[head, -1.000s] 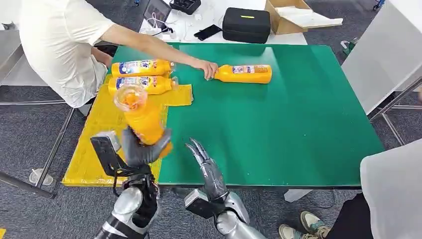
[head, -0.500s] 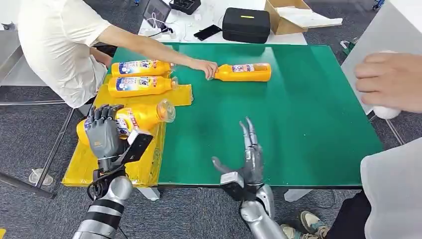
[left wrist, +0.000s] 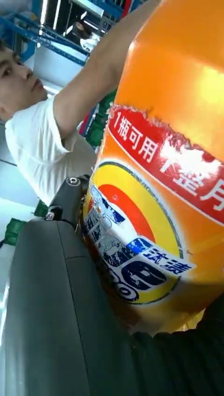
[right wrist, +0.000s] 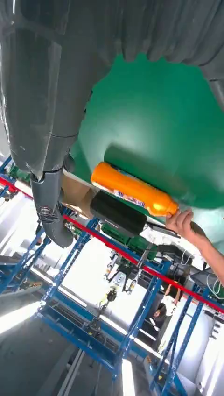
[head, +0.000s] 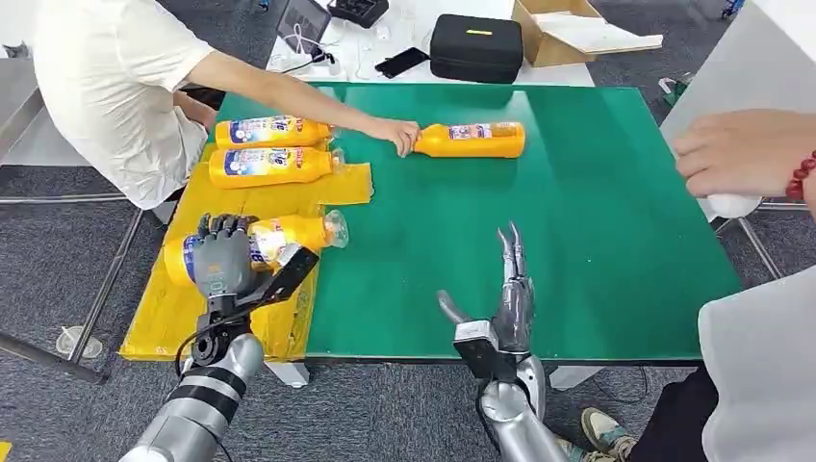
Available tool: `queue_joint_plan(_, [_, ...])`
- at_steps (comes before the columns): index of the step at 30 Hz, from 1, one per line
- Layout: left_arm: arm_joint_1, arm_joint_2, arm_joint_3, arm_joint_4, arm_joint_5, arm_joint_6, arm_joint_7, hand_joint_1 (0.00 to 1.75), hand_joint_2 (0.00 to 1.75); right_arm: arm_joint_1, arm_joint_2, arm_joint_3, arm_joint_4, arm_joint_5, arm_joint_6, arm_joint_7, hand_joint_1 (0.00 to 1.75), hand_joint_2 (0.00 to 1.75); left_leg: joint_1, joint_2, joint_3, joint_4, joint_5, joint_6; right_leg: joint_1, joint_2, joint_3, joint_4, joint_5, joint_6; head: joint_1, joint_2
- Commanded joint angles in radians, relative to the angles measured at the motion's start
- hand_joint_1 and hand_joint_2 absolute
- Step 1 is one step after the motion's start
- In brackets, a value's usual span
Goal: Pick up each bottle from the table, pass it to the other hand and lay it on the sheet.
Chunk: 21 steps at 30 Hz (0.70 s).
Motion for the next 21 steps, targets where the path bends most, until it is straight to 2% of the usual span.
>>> queue_joint_plan(1, [-0.064,0.030,-0.038,0.104,-0.006,-0.009,0.003,1.75,1.75,-0.017,-0.014,-0.009,0.009,-0.005,-0.001,0.002,0.00,1.75,0.000,0.001,0.004,0.000,-0.002,0.000,0.001,0.000,0.004,0.000,-0.001,-0.002,0.000,0.000])
queue_joint_plan(7, [-0.089,0.042,-0.063,0.146,-0.029,-0.021,0.028,1.75,1.75,-0.024,-0.020,0.017,0.013,-0.028,-0.001,0.002,0.00,1.75,0.001,0.000,0.004,0.000,-0.002,0.000,0.001,-0.001,0.005,0.000,-0.002,-0.002,0.000,0.000])
queue_joint_plan(11, [-0.157,0.044,-0.094,0.252,-0.007,-0.179,0.021,1.75,1.75,-0.037,-0.024,0.049,0.025,-0.062,-0.001,0.002,0.00,1.75,0.001,0.000,0.004,0.000,-0.002,0.000,0.001,-0.001,0.005,0.000,-0.002,-0.002,0.000,0.000])
queue_joint_plan(15, [-0.173,0.044,-0.117,0.290,-0.015,-0.242,0.017,1.75,1.75,-0.041,-0.029,0.053,0.037,-0.075,-0.001,0.002,0.00,1.75,0.001,0.001,0.004,0.000,-0.002,0.000,0.001,-0.001,0.005,0.000,-0.001,-0.002,0.000,0.000])
queue_joint_plan(16, [-0.176,0.042,-0.116,0.302,-0.005,-0.269,0.011,1.62,1.75,-0.043,-0.031,0.056,0.039,-0.086,-0.001,0.002,0.00,1.75,0.000,0.001,0.003,0.000,-0.001,0.000,0.001,0.000,0.003,0.000,-0.001,-0.001,0.000,0.000])
queue_joint_plan(17, [-0.176,0.043,-0.119,0.303,0.000,-0.277,0.003,1.68,1.75,-0.044,-0.034,0.060,0.038,-0.097,-0.001,0.002,0.00,1.75,0.000,0.002,0.005,0.000,-0.002,0.000,0.001,0.000,0.005,0.000,-0.002,-0.002,0.000,0.000])
queue_joint_plan(19, [-0.180,0.045,-0.132,0.316,-0.001,-0.312,0.001,1.48,1.75,-0.046,-0.035,0.061,0.042,-0.101,-0.001,0.002,0.00,1.75,0.001,0.001,0.005,0.000,-0.002,0.000,0.001,-0.001,0.006,0.000,-0.002,-0.002,0.000,0.000])
queue_joint_plan(20, [-0.197,0.053,-0.142,0.347,0.008,-0.442,-0.016,1.50,1.75,-0.053,-0.041,0.073,0.048,-0.127,0.014,0.002,0.00,1.75,0.000,0.001,0.004,0.000,-0.001,0.000,0.001,-0.001,0.004,0.000,-0.001,-0.001,0.000,0.000])
queue_joint_plan(21, [-0.195,0.062,-0.145,0.348,0.008,-0.454,-0.019,1.54,1.75,-0.061,-0.039,0.075,0.057,-0.133,0.015,0.002,0.00,1.75,0.001,0.001,0.005,0.000,-0.002,0.000,0.001,0.000,0.006,0.000,-0.002,-0.002,0.000,0.000])
